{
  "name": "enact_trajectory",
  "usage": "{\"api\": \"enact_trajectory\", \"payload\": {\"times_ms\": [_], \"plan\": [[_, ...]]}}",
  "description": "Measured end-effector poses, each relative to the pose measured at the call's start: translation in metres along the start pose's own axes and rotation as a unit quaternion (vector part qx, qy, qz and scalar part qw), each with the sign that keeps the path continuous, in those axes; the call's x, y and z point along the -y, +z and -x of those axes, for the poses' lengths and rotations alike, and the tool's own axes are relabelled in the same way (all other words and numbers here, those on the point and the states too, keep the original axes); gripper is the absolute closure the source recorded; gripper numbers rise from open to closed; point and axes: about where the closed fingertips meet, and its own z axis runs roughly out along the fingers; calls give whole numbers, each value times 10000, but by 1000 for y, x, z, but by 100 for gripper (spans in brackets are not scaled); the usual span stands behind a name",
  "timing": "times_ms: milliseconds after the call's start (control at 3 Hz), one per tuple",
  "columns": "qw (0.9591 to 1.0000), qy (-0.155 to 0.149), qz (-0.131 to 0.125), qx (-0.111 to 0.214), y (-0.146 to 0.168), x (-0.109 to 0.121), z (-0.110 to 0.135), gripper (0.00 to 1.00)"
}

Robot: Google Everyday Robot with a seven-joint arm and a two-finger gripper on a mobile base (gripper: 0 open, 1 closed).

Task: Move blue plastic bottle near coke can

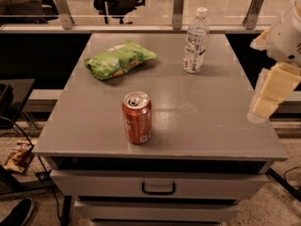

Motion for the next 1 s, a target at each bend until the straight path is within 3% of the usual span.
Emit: {"api": "enact_trajectory", "payload": {"times_ms": [333,1000], "plan": [[9998,161,-104,111,13,35,10,0],[9942,820,-421,556,40,116,28,0]]}}
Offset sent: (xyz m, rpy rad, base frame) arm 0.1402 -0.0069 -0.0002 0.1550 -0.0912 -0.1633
